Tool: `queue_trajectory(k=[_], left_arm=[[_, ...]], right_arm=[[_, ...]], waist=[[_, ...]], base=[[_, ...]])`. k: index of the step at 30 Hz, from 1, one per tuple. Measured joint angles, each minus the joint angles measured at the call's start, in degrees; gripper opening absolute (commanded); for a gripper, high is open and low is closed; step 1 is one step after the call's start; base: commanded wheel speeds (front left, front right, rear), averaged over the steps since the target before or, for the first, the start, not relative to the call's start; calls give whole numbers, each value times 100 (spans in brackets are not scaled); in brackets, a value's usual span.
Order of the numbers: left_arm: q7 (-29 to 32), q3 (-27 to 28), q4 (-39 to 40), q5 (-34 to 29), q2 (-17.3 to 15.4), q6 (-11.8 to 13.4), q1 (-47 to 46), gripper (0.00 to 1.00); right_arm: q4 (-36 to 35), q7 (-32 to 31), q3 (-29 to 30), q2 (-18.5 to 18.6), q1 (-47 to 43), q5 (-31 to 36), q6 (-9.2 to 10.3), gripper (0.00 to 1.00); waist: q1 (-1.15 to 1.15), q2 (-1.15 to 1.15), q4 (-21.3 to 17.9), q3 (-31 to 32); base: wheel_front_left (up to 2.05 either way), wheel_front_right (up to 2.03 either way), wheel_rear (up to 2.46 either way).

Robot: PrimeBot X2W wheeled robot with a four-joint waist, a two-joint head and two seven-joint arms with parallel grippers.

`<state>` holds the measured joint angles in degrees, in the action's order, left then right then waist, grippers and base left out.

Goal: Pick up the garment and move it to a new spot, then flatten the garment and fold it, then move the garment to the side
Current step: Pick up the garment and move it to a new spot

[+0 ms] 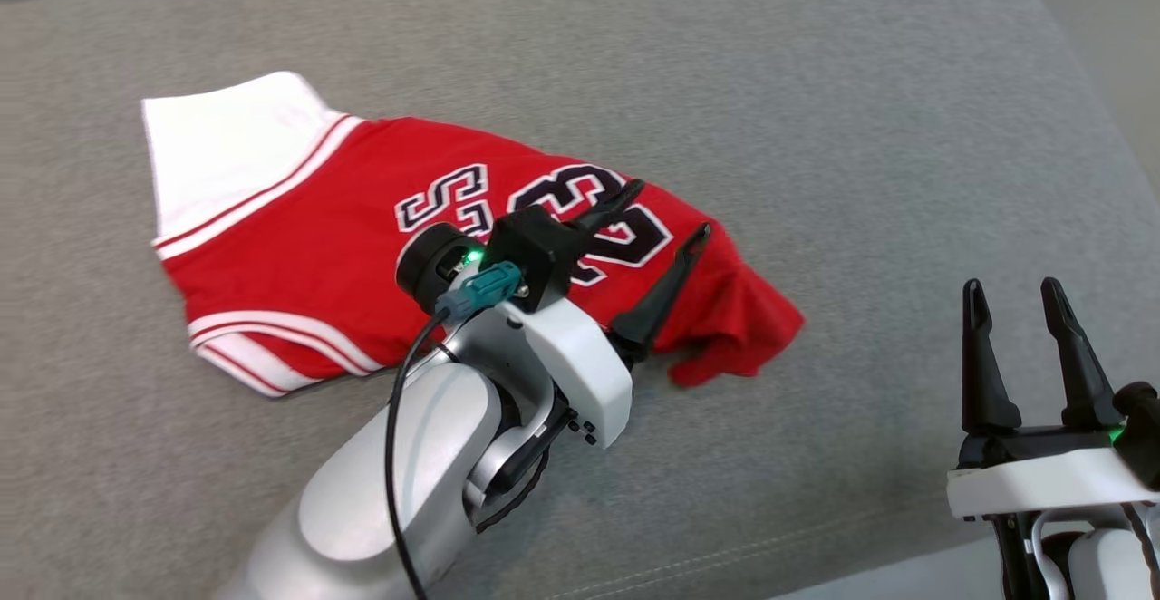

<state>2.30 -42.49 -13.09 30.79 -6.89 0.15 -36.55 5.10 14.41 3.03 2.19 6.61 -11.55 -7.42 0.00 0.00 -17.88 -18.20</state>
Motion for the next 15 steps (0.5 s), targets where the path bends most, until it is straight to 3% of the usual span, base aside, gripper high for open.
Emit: queue_trajectory(k=[3,7,15], left_arm=[[-127,96,432,-11,-192,105,149,100],[-276,428,960,-71,-602,526,574,100],[-823,1651,1629,192,-1295,1359,1861,100]], right_arm=[[5,0,21,0,76,122,0,100],[-12,0,91,0,133,208,0,100],[-36,0,253,4,99,435,0,100]], waist=[[0,0,275,39],[0,0,647,104],[0,0,1357,326]], base=[[0,0,0],[0,0,0],[0,0,0]])
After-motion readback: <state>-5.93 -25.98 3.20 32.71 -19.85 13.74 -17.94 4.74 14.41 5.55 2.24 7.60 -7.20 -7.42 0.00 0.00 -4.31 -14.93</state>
